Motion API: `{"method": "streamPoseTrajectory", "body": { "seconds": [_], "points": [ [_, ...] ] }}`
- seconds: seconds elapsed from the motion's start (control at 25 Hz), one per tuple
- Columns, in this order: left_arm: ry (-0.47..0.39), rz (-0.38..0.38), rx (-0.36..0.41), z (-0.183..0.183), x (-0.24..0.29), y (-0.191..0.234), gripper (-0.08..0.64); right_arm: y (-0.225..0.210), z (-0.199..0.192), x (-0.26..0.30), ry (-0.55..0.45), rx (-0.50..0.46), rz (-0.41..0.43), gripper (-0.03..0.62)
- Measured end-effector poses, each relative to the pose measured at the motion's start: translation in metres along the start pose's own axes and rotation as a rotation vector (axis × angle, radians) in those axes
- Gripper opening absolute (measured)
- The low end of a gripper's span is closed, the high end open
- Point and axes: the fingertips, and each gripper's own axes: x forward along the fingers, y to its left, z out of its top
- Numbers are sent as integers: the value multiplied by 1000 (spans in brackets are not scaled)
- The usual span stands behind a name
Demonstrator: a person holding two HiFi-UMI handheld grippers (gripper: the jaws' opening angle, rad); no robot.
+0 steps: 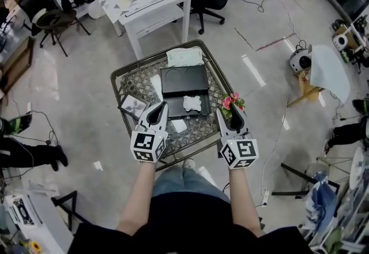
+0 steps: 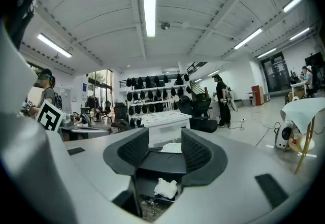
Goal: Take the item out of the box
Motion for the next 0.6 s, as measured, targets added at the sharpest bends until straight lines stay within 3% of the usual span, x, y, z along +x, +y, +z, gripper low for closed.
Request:
{"method": "streamPoseTrajectory", "body": {
  "seconds": [0.32,0.6],
  "points": [
    [17,12,9,6,20,27,20,12,-10,60,133,-93,80,186],
    [44,-2,18,-9,64,45,20,18,-57,119,317,-199,183,186]
  ]
}}
